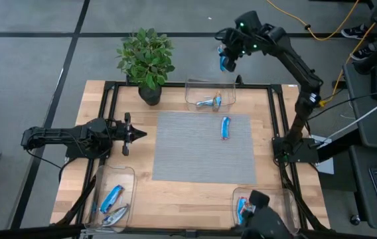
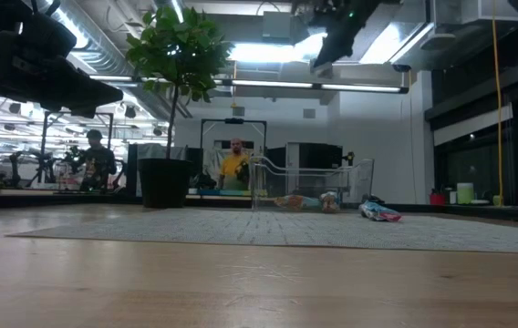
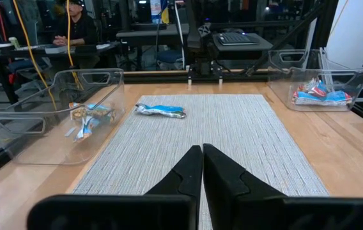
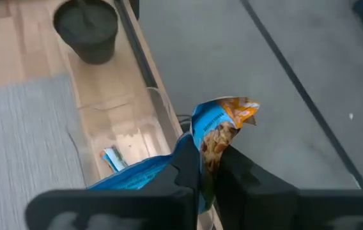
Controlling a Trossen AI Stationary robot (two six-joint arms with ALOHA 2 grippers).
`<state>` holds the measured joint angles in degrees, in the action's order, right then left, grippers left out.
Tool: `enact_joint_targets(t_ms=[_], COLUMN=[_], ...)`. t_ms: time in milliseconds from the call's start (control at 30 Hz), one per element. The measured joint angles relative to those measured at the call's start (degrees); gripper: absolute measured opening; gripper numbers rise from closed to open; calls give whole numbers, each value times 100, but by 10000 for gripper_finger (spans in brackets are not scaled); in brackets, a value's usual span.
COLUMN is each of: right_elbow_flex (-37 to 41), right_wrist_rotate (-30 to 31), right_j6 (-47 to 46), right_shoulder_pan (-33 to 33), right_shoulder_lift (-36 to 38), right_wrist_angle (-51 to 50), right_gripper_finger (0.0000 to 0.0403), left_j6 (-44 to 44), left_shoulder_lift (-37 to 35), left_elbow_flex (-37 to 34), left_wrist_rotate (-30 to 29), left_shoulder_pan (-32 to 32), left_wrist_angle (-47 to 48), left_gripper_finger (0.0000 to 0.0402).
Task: Pick and place Granola Bars by type
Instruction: Put the yellow granola bar into the top transparent bin
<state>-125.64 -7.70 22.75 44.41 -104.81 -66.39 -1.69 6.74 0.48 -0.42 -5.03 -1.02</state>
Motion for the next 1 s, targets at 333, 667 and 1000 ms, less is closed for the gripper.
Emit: enact_joint_targets(t_ms=[333,667,1000], right_elbow_flex=[37,41,41], right_wrist_rotate=[-317,-363,-7], right_j6=[-99,-328,-433], right_shoulder_pan=[134,-111,-412], right_shoulder_lift=[-791,-1485,-2014], right_wrist_angle=[-452,-548,-594], right_gripper_finger=[33,42,36], left_j6=[0,0,0], left_shoulder_lift=[0,0,0], left_elbow_flex=[1,-1,0], left_wrist_rotate=[0,0,1], left_shoulder_pan=[-1,-1,0], left_wrist_angle=[-1,0,-1], left_gripper_finger=[11,8,10])
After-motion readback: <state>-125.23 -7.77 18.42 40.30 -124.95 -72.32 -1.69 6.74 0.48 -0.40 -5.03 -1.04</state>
